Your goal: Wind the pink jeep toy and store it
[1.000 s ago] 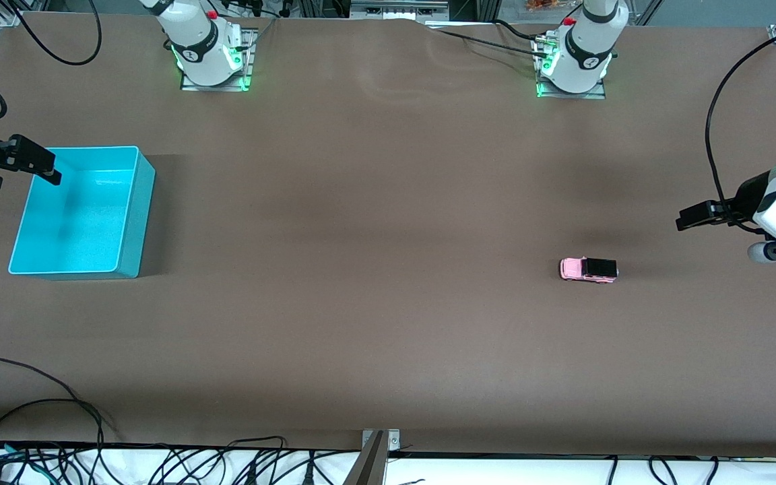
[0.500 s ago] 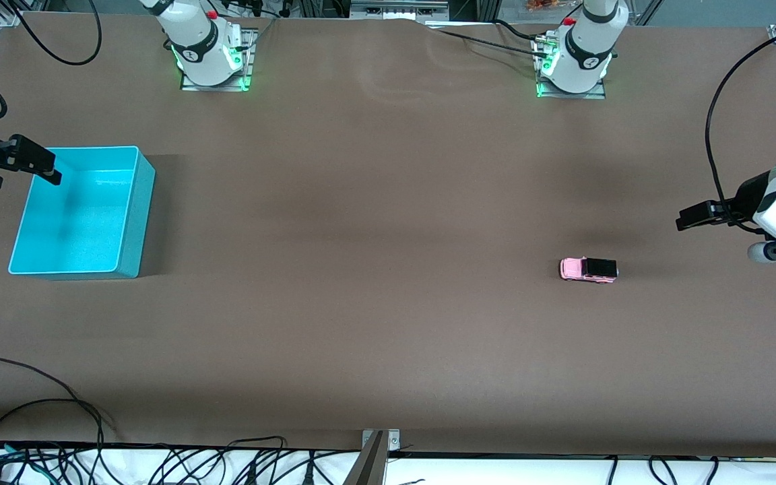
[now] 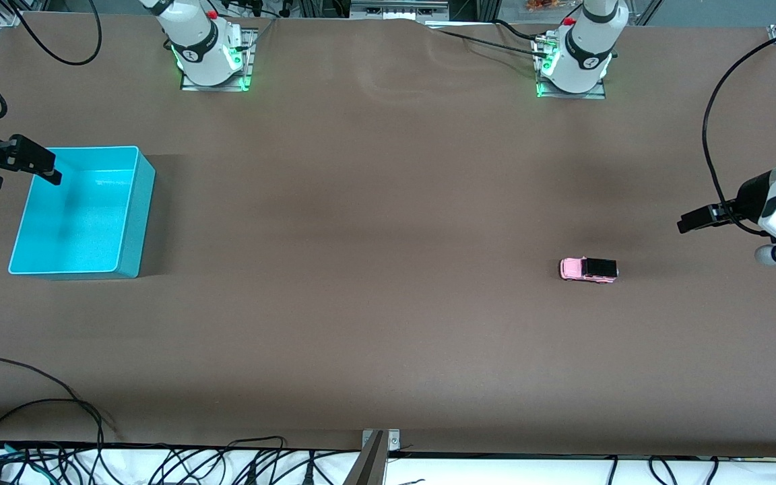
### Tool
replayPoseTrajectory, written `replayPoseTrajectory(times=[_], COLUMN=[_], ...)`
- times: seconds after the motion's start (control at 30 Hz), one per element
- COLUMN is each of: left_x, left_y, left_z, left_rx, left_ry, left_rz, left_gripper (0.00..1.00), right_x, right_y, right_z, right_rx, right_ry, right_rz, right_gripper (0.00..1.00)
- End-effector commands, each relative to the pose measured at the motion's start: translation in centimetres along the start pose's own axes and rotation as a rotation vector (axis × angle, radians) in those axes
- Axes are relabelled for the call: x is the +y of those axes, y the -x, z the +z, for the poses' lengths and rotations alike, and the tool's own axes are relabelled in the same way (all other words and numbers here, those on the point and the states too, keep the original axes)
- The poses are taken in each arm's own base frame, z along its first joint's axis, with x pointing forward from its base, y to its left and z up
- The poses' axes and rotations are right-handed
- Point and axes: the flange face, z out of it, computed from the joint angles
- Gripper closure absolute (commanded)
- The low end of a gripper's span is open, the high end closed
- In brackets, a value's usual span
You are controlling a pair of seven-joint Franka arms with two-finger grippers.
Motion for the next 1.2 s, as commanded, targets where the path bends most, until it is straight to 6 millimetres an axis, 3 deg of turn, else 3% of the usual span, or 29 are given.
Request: replayPoseTrajectory(times=[0.0, 0.37, 0.4, 0.6, 0.93, 1.17], left_x=[0.5, 1.8, 2.0, 2.3, 3.1, 2.9], left_y=[-0.1, -1.4, -2.0, -2.8, -4.7, -3.8], left_z=[0.8, 5.2, 7.1, 8.9, 15.6, 20.5], left_rx=[-0.007, -0.060, -0.079, -0.065, -0.036, -0.004], left_ry=[-0.024, -0.065, -0.086, -0.090, -0.096, -0.069], left_rz=[-0.159, -0.559, -0.675, -0.844, -1.192, -1.333], left_gripper=[0.00, 0.00, 0.00, 0.00, 0.00, 0.00], right_x=[-0.1, -0.1, 0.0, 0.0, 0.1, 0.1], right_y=[-0.1, -0.1, -0.1, -0.1, -0.1, -0.1], right_z=[-0.3, -0.3, -0.3, -0.3, -0.4, -0.3], right_rx=[-0.001, -0.001, -0.003, -0.003, -0.001, -0.001], right_ry=[-0.003, -0.003, -0.003, -0.003, -0.004, -0.002], right_rz=[-0.002, -0.003, 0.000, 0.000, 0.002, 0.001], right_gripper=[0.00, 0.00, 0.00, 0.00, 0.00, 0.00])
